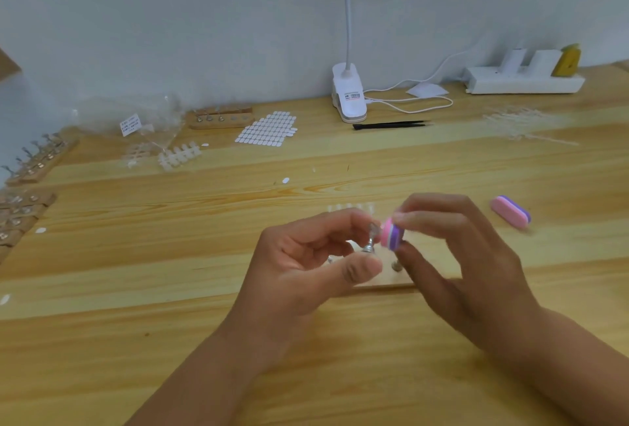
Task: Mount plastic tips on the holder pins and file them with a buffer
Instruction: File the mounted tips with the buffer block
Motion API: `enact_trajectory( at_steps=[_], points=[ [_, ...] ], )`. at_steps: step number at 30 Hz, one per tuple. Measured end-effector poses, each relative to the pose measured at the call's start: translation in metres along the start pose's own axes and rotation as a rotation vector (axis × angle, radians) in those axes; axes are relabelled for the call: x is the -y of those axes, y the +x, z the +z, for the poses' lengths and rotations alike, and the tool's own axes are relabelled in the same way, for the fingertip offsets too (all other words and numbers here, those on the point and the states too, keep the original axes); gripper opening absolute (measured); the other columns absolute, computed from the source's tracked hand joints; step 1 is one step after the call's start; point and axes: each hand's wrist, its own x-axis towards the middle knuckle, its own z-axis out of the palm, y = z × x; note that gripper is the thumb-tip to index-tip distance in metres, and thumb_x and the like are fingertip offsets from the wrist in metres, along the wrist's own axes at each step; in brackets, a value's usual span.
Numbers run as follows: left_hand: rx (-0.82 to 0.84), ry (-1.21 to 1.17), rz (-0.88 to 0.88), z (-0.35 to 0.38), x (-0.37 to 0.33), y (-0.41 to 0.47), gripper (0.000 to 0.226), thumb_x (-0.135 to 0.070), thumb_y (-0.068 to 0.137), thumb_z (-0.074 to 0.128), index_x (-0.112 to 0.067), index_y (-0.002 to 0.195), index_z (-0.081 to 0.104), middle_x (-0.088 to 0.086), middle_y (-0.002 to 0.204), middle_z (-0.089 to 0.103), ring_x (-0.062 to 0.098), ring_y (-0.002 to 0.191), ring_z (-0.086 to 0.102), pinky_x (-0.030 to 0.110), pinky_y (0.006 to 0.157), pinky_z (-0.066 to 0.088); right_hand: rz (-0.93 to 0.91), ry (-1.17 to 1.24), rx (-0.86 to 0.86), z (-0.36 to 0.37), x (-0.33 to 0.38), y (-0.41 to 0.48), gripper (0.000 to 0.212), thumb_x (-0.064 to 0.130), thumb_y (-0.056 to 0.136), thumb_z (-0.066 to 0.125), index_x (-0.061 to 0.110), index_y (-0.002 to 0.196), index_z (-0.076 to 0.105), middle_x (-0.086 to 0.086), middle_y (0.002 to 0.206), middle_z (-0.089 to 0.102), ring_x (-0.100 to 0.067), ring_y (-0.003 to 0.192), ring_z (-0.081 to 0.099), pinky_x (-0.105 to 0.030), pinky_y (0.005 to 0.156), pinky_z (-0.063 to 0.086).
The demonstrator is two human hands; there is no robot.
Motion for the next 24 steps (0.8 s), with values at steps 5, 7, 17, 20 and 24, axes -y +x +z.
enact_trajectory(
  at_steps=[5,7,17,20,24],
  points=[
    [0.002,-0.092,-0.058,0.002,-0.002,0.0,0.031,-0.031,0.07,0.084,-0.018,0.097,0.077,-0.001,0.091,0.071,0.009,0.084,0.063,0.018,0.076,0.05,0.051,0.031,-0.098,-0.002,0.006,0.004,0.03,0.012,0.091,0.064,0.018,0.119,0.054,0.011,0.112,0.055,0.004,0.109,0.055,-0.007,0.095,0.038],
    [0.025,-0.105,-0.097,0.002,-0.001,0.001,0.033,-0.03,0.072,0.083,-0.016,0.101,0.076,0.002,0.094,0.069,0.011,0.084,0.063,0.02,0.077,0.051,-0.013,0.019,-0.082,0.001,0.01,0.0,0.031,0.011,0.091,0.064,0.015,0.121,0.054,0.007,0.116,0.055,0.0,0.113,0.056,-0.012,0.098,0.04],
    [0.087,-0.147,-0.147,-0.002,-0.003,0.001,0.038,-0.035,0.075,0.081,-0.013,0.105,0.074,0.005,0.1,0.07,0.019,0.093,0.063,0.03,0.087,0.052,-0.069,-0.005,-0.086,0.001,0.009,0.0,0.032,0.012,0.093,0.067,0.018,0.121,0.054,0.005,0.11,0.056,-0.004,0.11,0.058,-0.014,0.099,0.04],
    [0.116,-0.179,-0.137,-0.003,-0.006,0.001,0.034,-0.039,0.074,0.081,-0.019,0.1,0.076,-0.005,0.092,0.069,0.008,0.083,0.06,0.02,0.08,0.049,0.005,-0.001,-0.095,-0.001,0.002,0.002,0.028,0.009,0.091,0.065,0.017,0.116,0.055,0.012,0.108,0.057,-0.006,0.106,0.058,-0.012,0.098,0.04],
    [0.099,-0.169,-0.155,-0.002,-0.004,0.002,0.038,-0.039,0.073,0.082,-0.015,0.101,0.075,-0.002,0.09,0.067,0.012,0.085,0.059,0.022,0.081,0.048,-0.087,0.08,-0.134,-0.001,0.013,0.0,0.03,0.013,0.094,0.067,0.02,0.12,0.055,0.01,0.116,0.055,-0.004,0.109,0.059,-0.014,0.097,0.042]
  ],
)
